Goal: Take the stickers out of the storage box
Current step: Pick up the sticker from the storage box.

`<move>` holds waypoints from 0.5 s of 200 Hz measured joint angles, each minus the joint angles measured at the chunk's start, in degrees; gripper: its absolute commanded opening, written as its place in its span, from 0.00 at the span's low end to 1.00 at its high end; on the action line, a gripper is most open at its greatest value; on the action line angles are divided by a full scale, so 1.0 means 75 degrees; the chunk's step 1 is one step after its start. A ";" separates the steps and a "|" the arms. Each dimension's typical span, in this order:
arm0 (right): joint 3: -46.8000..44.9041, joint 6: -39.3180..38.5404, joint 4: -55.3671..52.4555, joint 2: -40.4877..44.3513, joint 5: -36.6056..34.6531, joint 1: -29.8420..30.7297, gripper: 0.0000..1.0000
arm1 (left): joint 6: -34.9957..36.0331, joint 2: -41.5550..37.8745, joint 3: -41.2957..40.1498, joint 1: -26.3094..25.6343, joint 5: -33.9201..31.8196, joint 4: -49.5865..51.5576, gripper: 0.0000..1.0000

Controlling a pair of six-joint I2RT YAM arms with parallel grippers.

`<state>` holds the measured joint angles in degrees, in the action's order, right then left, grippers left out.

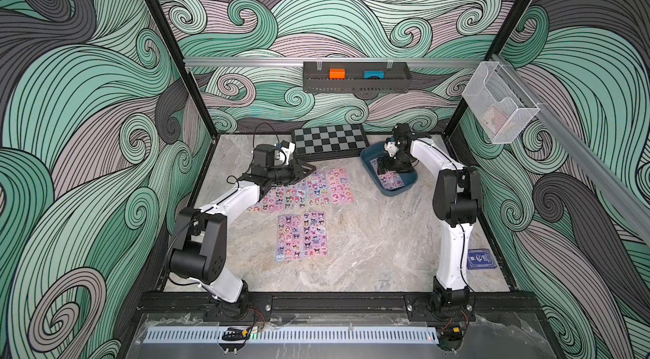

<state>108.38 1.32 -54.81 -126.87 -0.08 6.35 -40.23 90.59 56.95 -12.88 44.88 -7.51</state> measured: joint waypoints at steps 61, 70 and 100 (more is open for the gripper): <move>0.1052 -0.0291 -0.0391 -0.0941 -0.0166 -0.0058 0.99 | -0.0012 0.0090 0.0000 0.0000 0.0108 -0.0026 0.39; 0.1096 -0.0309 -0.0440 -0.1049 -0.0166 -0.0058 0.99 | -0.0012 0.0108 0.0000 0.0000 0.0111 -0.0026 0.39; 0.1332 -0.0332 -0.0519 -0.1390 -0.0181 0.0012 0.99 | -0.0032 0.0157 0.0000 0.0000 0.0172 -0.0041 0.39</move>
<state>118.37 -1.17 -58.70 -137.29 -1.43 6.44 -40.47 91.77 56.95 -12.88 46.17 -7.81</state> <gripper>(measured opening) 0.990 0.388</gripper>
